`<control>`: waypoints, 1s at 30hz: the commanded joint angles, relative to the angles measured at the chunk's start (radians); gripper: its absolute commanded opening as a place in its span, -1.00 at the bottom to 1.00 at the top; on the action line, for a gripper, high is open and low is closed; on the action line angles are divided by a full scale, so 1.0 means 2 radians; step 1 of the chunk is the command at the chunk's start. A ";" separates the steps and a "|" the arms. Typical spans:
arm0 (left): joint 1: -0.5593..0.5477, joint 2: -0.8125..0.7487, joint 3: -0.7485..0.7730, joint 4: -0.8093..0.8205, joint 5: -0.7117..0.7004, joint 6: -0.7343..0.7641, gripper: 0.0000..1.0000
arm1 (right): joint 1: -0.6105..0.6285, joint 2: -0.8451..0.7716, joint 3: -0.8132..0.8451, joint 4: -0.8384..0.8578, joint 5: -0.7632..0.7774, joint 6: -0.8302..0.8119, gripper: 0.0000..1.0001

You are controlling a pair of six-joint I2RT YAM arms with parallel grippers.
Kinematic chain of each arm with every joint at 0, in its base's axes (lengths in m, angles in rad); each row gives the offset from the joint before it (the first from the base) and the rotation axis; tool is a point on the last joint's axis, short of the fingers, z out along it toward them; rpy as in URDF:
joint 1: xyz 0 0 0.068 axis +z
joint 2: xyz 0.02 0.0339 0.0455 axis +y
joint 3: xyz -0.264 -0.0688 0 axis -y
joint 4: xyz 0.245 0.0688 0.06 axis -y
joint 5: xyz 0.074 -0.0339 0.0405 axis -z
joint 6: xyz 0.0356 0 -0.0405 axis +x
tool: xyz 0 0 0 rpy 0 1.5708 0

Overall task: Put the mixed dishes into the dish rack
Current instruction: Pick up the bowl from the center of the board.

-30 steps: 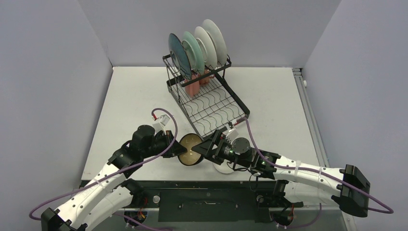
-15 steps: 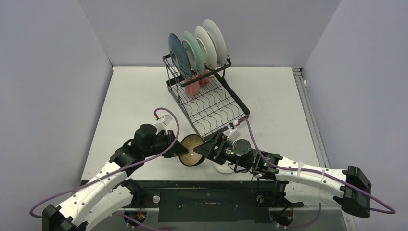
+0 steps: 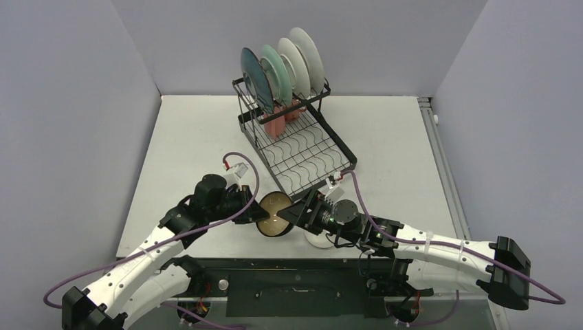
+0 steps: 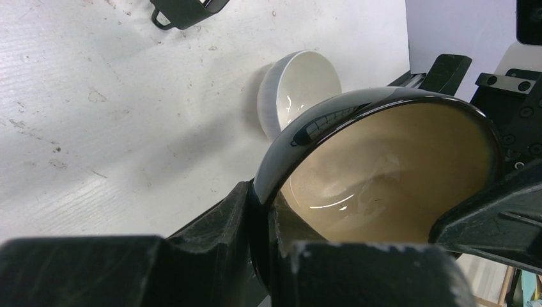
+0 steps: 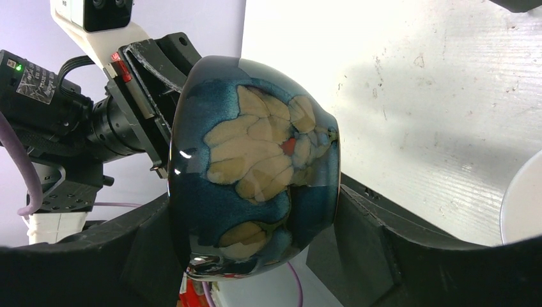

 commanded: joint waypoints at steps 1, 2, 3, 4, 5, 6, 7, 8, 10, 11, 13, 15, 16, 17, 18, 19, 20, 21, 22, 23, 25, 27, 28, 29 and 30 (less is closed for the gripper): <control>0.002 0.001 0.034 0.037 0.025 -0.014 -1.00 | 0.009 -0.015 0.000 0.056 0.007 -0.010 0.14; 0.002 0.002 0.034 0.038 0.027 -0.015 -1.00 | 0.009 -0.016 -0.001 0.058 0.008 -0.009 0.10; 0.002 0.004 0.034 0.038 0.028 -0.015 -1.00 | 0.010 -0.016 -0.002 0.059 0.008 -0.008 0.01; 0.002 0.006 0.034 0.038 0.029 -0.015 -1.00 | 0.010 -0.017 -0.003 0.061 0.009 -0.006 -0.08; 0.002 0.007 0.035 0.038 0.030 -0.015 -1.00 | 0.010 -0.017 -0.005 0.063 0.009 -0.006 -0.14; 0.002 0.008 0.034 0.038 0.029 -0.015 -1.00 | 0.010 -0.017 -0.005 0.067 0.010 -0.004 -0.25; 0.002 0.008 0.034 0.038 0.029 -0.016 -1.00 | 0.011 -0.017 -0.007 0.067 0.010 -0.003 -0.32; 0.002 0.008 0.034 0.036 0.030 -0.016 -1.00 | 0.011 -0.017 -0.007 0.067 0.012 -0.001 -0.44; 0.002 0.008 0.034 0.035 0.028 -0.016 -0.95 | 0.011 -0.017 -0.007 0.067 0.014 0.000 -0.62; 0.002 0.007 0.033 0.035 0.027 -0.016 -0.89 | 0.011 -0.017 -0.007 0.066 0.015 0.001 -0.69; 0.002 0.008 0.033 0.034 0.026 -0.017 -0.77 | 0.010 -0.018 -0.007 0.064 0.019 0.001 -0.91; 0.003 0.009 0.032 0.035 0.025 -0.017 -0.72 | 0.010 -0.020 -0.004 0.059 0.021 -0.001 -1.00; 0.002 0.009 0.031 0.036 0.026 -0.017 -0.70 | 0.011 -0.021 -0.002 0.054 0.022 -0.001 -1.00; 0.002 0.010 0.030 0.036 0.026 -0.018 -0.66 | 0.011 -0.022 0.000 0.052 0.022 -0.004 -1.00; 0.002 0.011 0.030 0.037 0.026 -0.018 -0.63 | 0.010 -0.023 0.003 0.048 0.023 -0.005 -1.00; 0.002 0.011 0.030 0.037 0.027 -0.018 -0.58 | 0.010 -0.024 0.004 0.045 0.024 -0.008 -1.00; 0.002 0.012 0.030 0.037 0.026 -0.018 -0.56 | 0.008 -0.024 0.007 0.043 0.025 -0.009 -1.00; 0.002 0.012 0.030 0.037 0.027 -0.018 -0.52 | 0.008 -0.025 0.008 0.041 0.027 -0.011 -1.00; 0.002 0.012 0.030 0.037 0.027 -0.018 -0.49 | 0.007 -0.025 0.010 0.039 0.027 -0.012 -1.00; 0.002 0.012 0.030 0.036 0.027 -0.018 -0.47 | 0.004 -0.027 0.011 0.037 0.027 -0.013 -1.00; 0.002 0.012 0.030 0.034 0.026 -0.016 -0.41 | 0.000 -0.030 0.012 0.035 0.028 -0.015 -1.00; 0.002 0.012 0.030 0.032 0.024 -0.015 -0.34 | -0.007 -0.033 0.014 0.027 0.028 -0.018 -1.00; 0.002 0.011 0.031 0.031 0.023 -0.014 -0.31 | -0.009 -0.036 0.015 0.022 0.028 -0.021 -1.00; 0.002 0.012 0.032 0.029 0.022 -0.012 -0.29 | -0.014 -0.037 0.016 0.020 0.028 -0.023 -1.00; 0.003 0.012 0.032 0.027 0.019 -0.011 -0.26 | -0.017 -0.039 0.018 0.013 0.027 -0.028 -1.00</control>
